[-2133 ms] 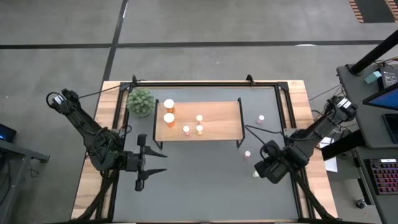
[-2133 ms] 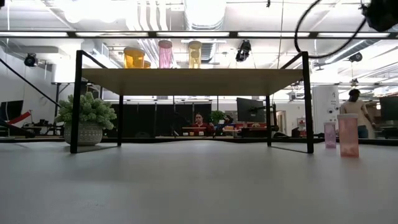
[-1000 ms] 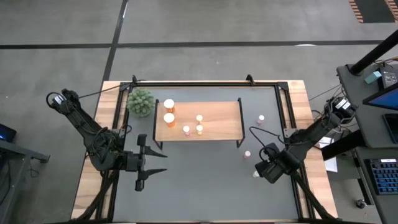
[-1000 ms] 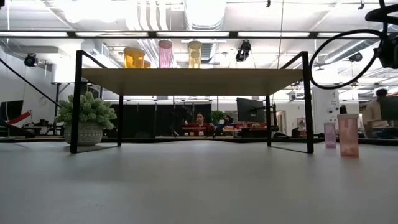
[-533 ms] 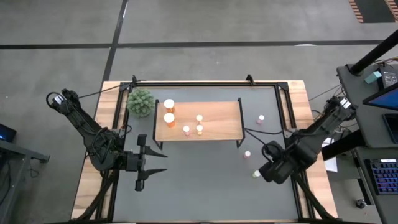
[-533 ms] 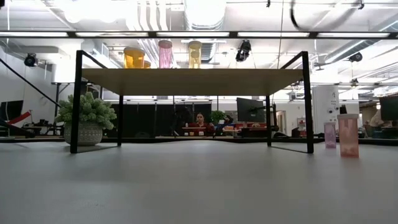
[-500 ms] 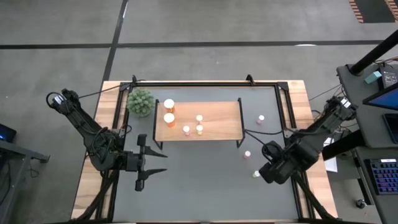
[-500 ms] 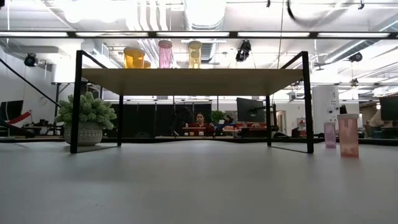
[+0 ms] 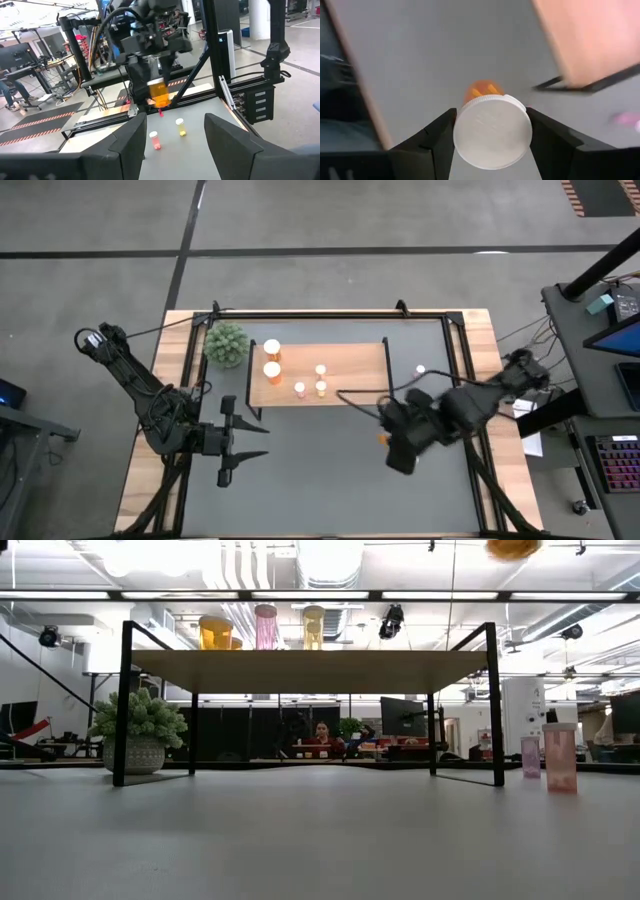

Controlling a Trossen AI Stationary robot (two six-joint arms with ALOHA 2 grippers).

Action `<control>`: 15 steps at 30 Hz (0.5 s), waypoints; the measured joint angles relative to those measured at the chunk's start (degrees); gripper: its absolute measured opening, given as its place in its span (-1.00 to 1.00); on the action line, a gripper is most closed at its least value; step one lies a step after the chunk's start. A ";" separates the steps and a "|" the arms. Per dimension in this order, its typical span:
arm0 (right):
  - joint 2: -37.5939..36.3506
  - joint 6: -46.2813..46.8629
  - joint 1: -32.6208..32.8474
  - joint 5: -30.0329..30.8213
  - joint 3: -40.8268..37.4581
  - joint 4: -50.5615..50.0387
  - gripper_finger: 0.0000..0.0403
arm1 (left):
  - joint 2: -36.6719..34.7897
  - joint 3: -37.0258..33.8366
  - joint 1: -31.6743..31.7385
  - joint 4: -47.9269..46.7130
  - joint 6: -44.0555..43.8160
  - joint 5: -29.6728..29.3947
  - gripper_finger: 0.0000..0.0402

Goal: Pick and place medicine bottles onto shelf by color
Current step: Put the orange pill bottle on the shelf

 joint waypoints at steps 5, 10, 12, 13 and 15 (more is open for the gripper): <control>6.03 -15.27 -8.10 0.77 8.86 -7.50 0.01 | 0.00 -0.01 0.00 -0.03 -0.04 0.02 -0.09; 9.34 -28.14 -16.87 1.15 13.61 -7.17 0.01 | 0.13 -0.02 -0.04 0.05 -0.02 0.04 -0.09; 9.81 -31.83 -20.43 1.29 14.23 -7.25 0.01 | 0.13 -0.02 -0.04 0.08 -0.01 0.04 -0.09; 9.92 -33.48 -22.22 1.32 14.40 -7.32 0.01 | 0.13 -0.02 -0.04 0.08 0.00 0.04 -0.09; 9.90 -35.93 -26.02 1.40 14.12 -7.08 0.01 | 0.13 -0.02 -0.04 0.08 0.00 0.04 -0.09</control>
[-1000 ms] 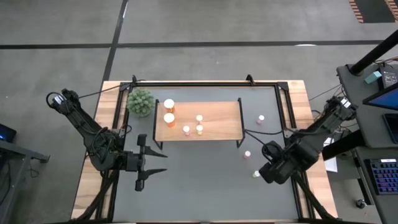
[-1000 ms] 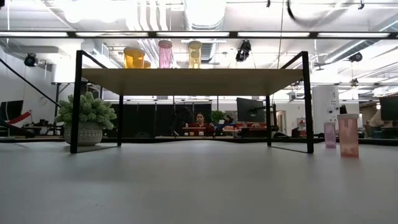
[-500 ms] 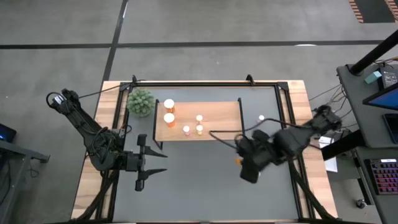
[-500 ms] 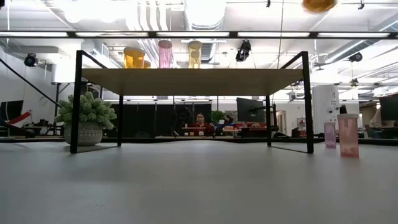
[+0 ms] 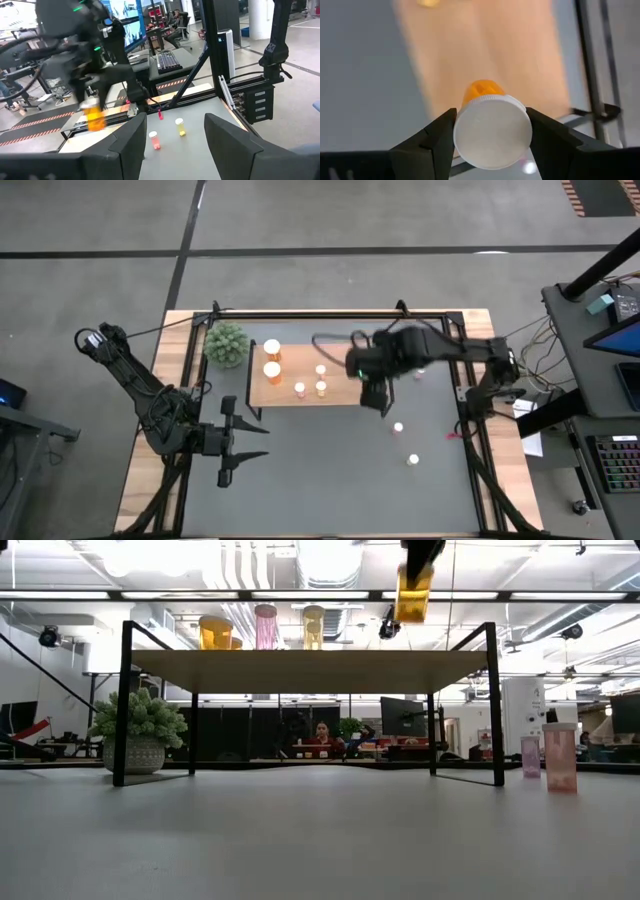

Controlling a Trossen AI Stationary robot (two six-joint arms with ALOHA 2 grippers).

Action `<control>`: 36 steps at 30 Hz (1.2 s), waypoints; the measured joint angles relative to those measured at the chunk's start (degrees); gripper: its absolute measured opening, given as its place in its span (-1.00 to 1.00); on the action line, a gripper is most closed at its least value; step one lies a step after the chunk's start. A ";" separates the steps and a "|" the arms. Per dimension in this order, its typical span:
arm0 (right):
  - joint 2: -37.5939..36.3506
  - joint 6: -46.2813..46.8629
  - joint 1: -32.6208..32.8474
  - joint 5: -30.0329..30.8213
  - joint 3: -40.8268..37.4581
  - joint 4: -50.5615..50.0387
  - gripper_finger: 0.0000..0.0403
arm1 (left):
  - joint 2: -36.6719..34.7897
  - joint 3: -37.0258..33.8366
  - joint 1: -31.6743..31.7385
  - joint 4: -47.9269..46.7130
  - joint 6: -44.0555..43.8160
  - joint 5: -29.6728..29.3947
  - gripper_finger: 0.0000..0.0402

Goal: Pick and place medicine bottles onto shelf by color
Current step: Put the orange pill bottle on the shelf

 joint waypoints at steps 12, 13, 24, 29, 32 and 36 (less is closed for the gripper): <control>0.28 -7.41 -16.25 -3.09 -3.76 3.25 0.01 | 0.02 0.00 0.02 0.00 0.44 -0.01 -0.09; 0.27 -7.88 -16.80 -3.35 -4.24 3.23 0.01 | 0.02 0.00 0.02 0.00 0.44 -0.02 -0.09; 0.26 -8.01 -18.01 -8.72 -10.84 6.43 0.01 | 0.02 0.00 0.04 0.00 0.46 -0.05 -0.09; 0.17 -7.77 -18.00 -8.67 -11.26 6.75 0.01 | 0.02 0.00 0.04 0.00 0.48 -0.07 -0.09; 0.17 -7.64 -18.00 -8.69 -11.08 7.22 0.02 | 0.02 0.00 0.04 0.00 0.48 -0.07 -0.09; 0.17 -7.16 -18.00 -8.69 -10.28 8.09 0.04 | 0.02 0.00 0.04 0.00 0.48 -0.07 -0.09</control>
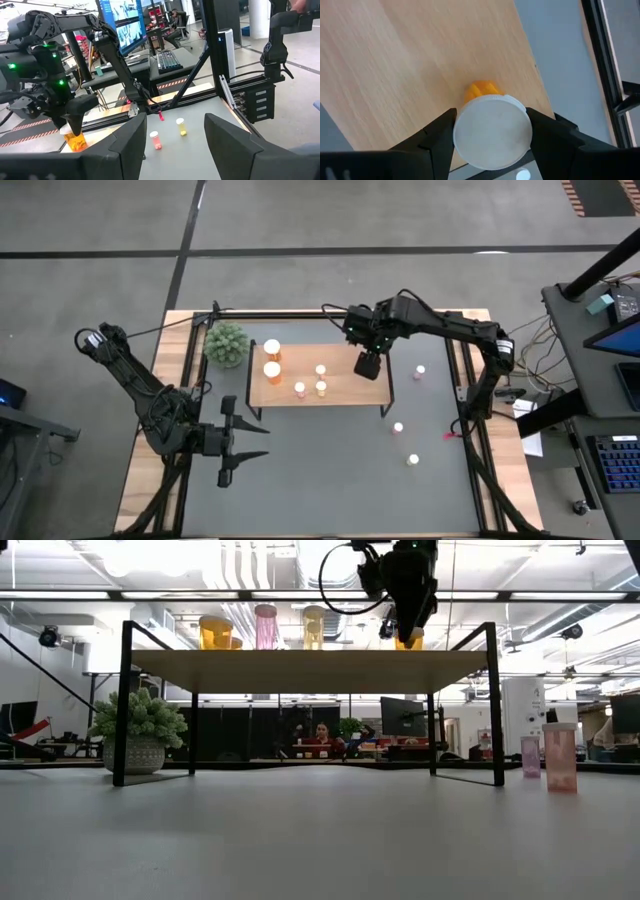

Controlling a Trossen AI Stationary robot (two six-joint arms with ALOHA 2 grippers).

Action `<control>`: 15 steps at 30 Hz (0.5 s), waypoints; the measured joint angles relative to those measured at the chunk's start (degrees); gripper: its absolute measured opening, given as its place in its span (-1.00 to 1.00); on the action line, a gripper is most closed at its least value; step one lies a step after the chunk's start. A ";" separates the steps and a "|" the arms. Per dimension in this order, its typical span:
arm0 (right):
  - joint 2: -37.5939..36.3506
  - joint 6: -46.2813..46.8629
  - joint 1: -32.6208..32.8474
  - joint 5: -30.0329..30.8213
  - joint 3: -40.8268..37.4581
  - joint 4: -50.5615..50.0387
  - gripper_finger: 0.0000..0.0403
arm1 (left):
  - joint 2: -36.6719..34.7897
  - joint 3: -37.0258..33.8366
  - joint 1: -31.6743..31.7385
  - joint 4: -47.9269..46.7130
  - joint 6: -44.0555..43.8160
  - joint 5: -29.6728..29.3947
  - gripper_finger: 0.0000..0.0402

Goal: Pick and place medicine bottles onto shelf by color
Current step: Put the orange pill bottle on the shelf

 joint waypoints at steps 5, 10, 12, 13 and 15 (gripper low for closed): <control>0.00 0.55 0.00 0.01 0.66 -0.04 0.05 | 0.00 0.00 0.00 0.00 0.00 0.00 -0.09; 0.00 -0.48 0.00 0.02 0.28 -0.64 0.05 | 0.00 0.00 0.00 0.00 -0.01 0.00 -0.09; 0.00 -2.10 0.01 0.04 0.02 -0.53 0.05 | 0.00 0.00 -0.02 0.00 0.00 0.00 -0.09; 0.01 -2.59 0.02 0.04 -0.06 -0.56 0.04 | 0.00 0.00 -0.02 0.00 0.00 0.00 -0.09; 0.02 -2.36 0.02 0.04 -0.06 -0.24 0.04 | 0.00 0.00 -0.03 0.00 0.00 0.00 -0.09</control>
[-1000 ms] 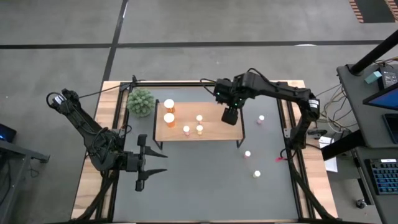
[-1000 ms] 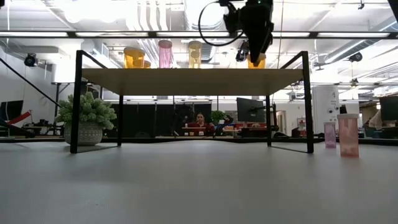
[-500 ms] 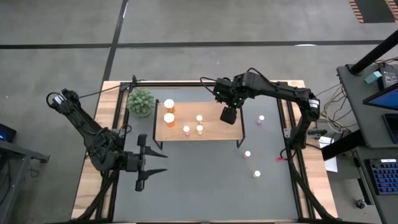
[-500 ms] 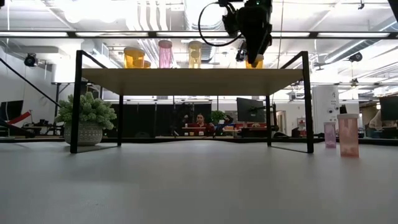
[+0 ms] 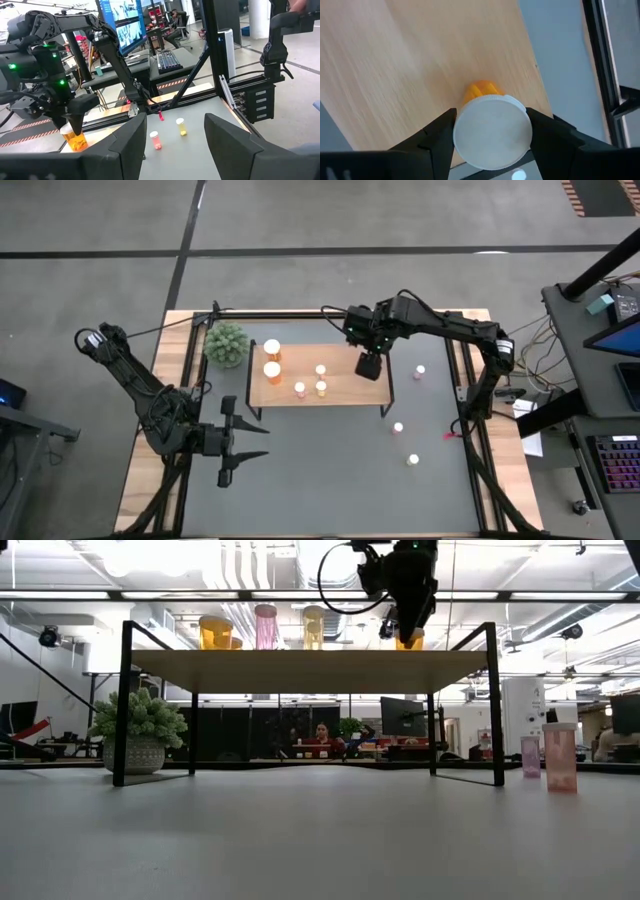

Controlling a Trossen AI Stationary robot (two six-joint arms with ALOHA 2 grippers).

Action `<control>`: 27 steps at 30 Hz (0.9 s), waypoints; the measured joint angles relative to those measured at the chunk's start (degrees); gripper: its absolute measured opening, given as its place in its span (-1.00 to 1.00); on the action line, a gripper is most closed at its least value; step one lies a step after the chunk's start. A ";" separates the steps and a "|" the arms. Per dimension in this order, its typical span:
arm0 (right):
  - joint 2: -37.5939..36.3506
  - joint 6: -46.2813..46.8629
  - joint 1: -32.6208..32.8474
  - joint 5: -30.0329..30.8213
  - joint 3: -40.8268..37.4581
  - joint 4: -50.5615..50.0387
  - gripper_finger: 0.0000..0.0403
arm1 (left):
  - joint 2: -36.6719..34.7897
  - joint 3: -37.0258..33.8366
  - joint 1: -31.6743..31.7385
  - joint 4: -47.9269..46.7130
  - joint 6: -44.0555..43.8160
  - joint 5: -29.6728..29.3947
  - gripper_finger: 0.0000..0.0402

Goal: Pick and place medicine bottles onto shelf by color
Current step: Put the orange pill bottle on the shelf

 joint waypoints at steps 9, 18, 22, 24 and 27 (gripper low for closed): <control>0.00 2.75 -0.02 0.00 -0.04 0.06 0.09 | 0.00 0.00 0.00 0.00 0.00 0.02 -0.09; 0.00 1.50 -0.02 0.11 0.04 0.06 0.06 | 0.00 0.00 0.00 0.00 -0.01 0.02 -0.09; 0.00 3.13 -0.02 0.11 0.04 0.06 0.10 | 0.00 0.00 0.00 0.00 0.00 0.02 -0.09; 0.00 4.11 -0.02 0.11 0.04 0.06 0.17 | 0.00 0.00 0.00 0.02 -0.01 0.02 -0.09; 0.00 4.05 -0.02 0.09 0.29 0.07 0.30 | 0.00 0.00 0.01 0.02 -0.02 0.02 -0.09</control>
